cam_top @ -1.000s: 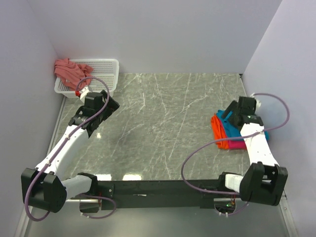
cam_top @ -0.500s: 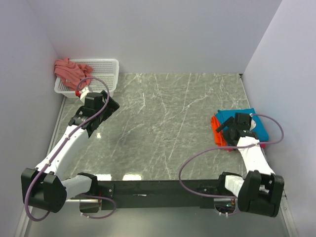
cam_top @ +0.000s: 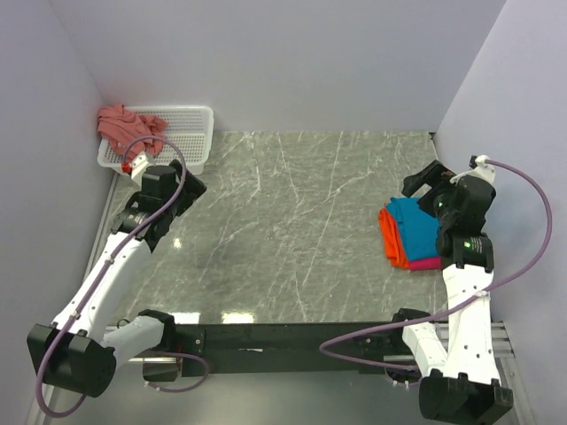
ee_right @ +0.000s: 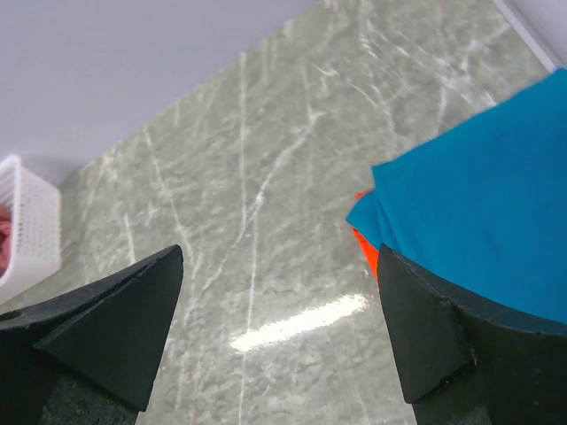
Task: Fold and stack the t-shirts
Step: Reset both grippers
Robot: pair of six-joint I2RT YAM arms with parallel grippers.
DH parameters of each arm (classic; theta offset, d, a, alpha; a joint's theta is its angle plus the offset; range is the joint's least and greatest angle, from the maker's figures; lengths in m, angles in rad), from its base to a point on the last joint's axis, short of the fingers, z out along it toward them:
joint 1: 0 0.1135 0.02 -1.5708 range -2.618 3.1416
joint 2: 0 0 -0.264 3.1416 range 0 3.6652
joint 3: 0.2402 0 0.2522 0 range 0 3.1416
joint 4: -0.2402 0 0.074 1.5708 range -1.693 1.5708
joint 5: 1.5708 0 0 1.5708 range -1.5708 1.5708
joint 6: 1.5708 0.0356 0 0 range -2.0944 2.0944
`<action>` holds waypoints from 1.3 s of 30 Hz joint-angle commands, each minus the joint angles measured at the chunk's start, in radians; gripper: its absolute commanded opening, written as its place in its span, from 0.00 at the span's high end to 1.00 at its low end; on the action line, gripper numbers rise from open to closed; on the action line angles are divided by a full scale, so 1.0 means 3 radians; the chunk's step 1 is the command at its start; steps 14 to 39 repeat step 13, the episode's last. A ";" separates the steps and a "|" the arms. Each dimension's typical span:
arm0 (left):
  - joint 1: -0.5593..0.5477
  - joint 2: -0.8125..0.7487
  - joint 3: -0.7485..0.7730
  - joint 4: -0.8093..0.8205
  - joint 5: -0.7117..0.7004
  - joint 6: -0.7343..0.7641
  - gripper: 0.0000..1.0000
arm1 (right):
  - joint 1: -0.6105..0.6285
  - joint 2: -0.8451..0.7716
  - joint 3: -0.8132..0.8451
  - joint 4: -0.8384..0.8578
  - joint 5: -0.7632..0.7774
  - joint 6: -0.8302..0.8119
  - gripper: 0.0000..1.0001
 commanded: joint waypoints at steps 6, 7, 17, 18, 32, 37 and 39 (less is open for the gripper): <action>-0.0010 -0.0119 0.0299 -0.0198 -0.0246 -0.0005 0.01 | -0.0002 -0.0236 -0.0138 0.0804 -0.0367 0.0033 0.04; -0.0010 -0.0144 0.0299 -0.0198 -0.0261 -0.0010 0.01 | -0.0002 -0.0292 -0.0250 0.0881 -0.0408 0.0003 0.04; -0.0010 -0.0165 0.0278 -0.0234 -0.0287 -0.0056 0.01 | -0.0007 -0.0375 -0.0236 0.0760 -0.0235 -0.0024 0.03; -0.0010 -0.0165 0.0278 -0.0234 -0.0287 -0.0056 0.01 | -0.0007 -0.0375 -0.0236 0.0760 -0.0235 -0.0024 0.03; -0.0010 -0.0165 0.0278 -0.0234 -0.0287 -0.0056 0.01 | -0.0007 -0.0375 -0.0236 0.0760 -0.0235 -0.0024 0.03; -0.0010 -0.0165 0.0278 -0.0234 -0.0287 -0.0056 0.01 | -0.0007 -0.0375 -0.0236 0.0760 -0.0235 -0.0024 0.03; -0.0010 -0.0165 0.0278 -0.0234 -0.0287 -0.0056 0.01 | -0.0007 -0.0375 -0.0236 0.0760 -0.0235 -0.0024 0.03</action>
